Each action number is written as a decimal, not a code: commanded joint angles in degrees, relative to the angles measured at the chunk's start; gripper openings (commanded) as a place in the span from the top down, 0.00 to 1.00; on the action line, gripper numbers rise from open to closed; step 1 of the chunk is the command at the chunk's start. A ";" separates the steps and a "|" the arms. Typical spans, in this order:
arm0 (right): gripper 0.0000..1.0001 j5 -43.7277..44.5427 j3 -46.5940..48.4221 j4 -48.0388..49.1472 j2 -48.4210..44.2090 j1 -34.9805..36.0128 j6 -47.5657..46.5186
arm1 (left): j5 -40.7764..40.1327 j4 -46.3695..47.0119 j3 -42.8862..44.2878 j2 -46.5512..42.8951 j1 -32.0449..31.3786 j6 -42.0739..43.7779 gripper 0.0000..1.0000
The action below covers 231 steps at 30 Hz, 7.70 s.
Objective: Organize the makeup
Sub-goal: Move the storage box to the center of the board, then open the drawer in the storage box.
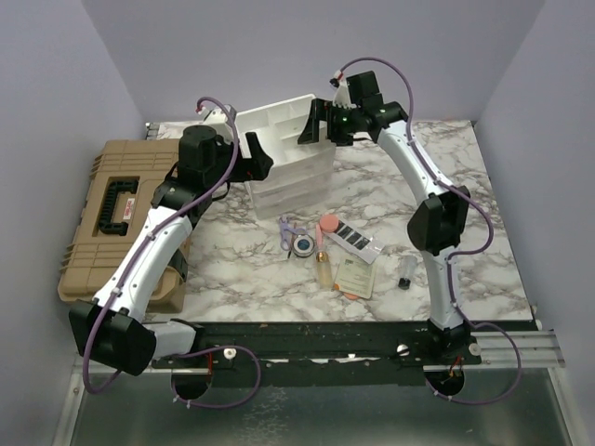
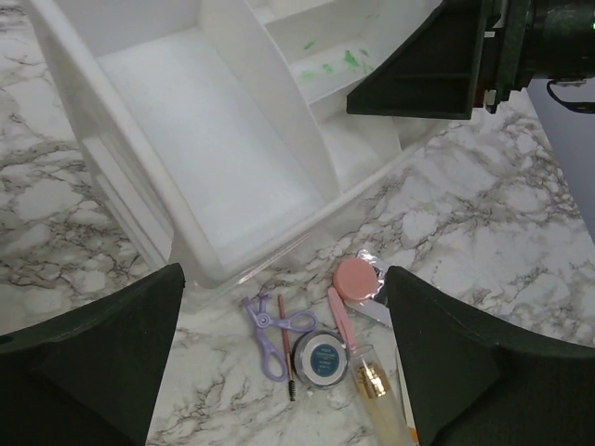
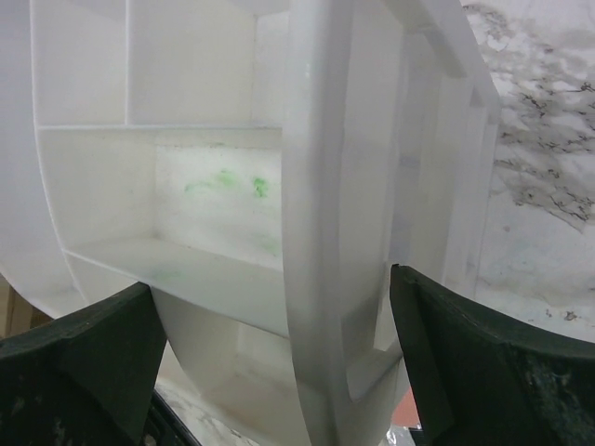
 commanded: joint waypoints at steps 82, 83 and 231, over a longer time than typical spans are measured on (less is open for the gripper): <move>0.01 4.83 -68.88 91.18 -19.35 -1.43 48.60 | 19.59 5.06 20.83 29.92 5.91 -5.60 0.33; 0.01 5.03 -69.06 92.09 -19.09 -1.19 48.56 | 18.81 5.19 20.75 29.86 5.55 -5.69 0.33; 0.30 14.56 -86.84 71.48 -47.30 -1.32 28.60 | -0.78 13.51 16.24 28.97 1.62 -18.80 1.00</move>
